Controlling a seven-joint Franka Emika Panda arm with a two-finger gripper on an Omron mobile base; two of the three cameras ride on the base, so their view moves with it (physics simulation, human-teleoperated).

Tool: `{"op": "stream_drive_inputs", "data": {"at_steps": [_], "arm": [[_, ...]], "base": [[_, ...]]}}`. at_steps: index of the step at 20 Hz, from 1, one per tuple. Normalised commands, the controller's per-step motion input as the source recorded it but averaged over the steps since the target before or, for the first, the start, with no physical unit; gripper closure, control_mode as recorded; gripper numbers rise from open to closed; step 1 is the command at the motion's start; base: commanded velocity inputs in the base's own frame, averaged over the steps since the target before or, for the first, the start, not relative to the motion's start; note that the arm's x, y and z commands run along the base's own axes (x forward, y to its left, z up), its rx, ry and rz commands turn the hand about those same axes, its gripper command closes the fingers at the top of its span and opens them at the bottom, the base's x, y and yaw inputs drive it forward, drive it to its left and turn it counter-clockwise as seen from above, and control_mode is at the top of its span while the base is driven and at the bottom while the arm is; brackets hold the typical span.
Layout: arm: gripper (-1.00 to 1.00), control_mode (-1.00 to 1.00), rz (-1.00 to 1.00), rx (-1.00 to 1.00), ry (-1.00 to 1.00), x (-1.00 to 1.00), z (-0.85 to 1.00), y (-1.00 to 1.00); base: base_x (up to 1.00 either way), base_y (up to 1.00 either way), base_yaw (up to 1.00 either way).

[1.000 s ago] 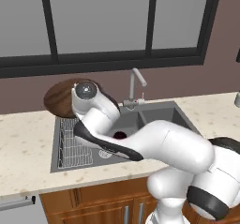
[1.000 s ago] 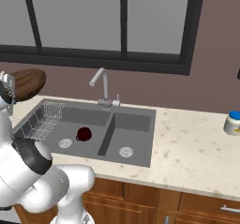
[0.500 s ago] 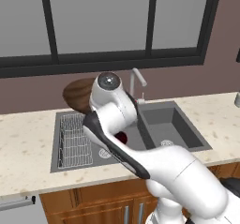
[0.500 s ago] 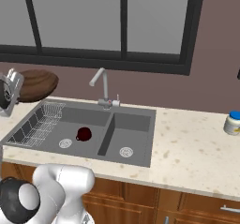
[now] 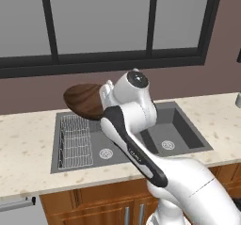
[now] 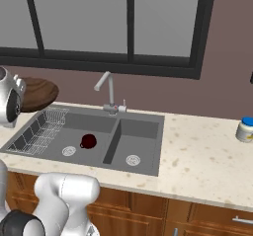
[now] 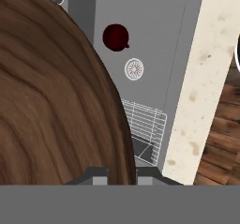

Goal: Pick the mug and place it in the sink. Pick the bowl and place it in the open cabinet and then close the cabinet.

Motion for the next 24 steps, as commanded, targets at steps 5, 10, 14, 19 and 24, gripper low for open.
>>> {"op": "stream_drive_inputs", "data": {"at_steps": [5,10,14,19,24], "arm": [[1.0,-1.0,0.12,0.0,0.08,-0.24,0.21,-0.19],[1.0,1.0,0.02,0.0,0.01,-0.1,0.03,-0.03],[1.0,1.0,0.0,0.0,0.0,0.0,0.0,0.0],[1.0,1.0,0.0,0.0,0.0,0.0,0.0,0.0],[1.0,1.0,0.0,0.0,0.0,0.0,0.0,0.0]], "base": [[0.0,0.0,0.0],[-0.62,-0.08,0.07],[-0.9,-0.18,0.0],[-0.95,-0.19,-0.07],[-0.18,-0.22,-0.79]]}}
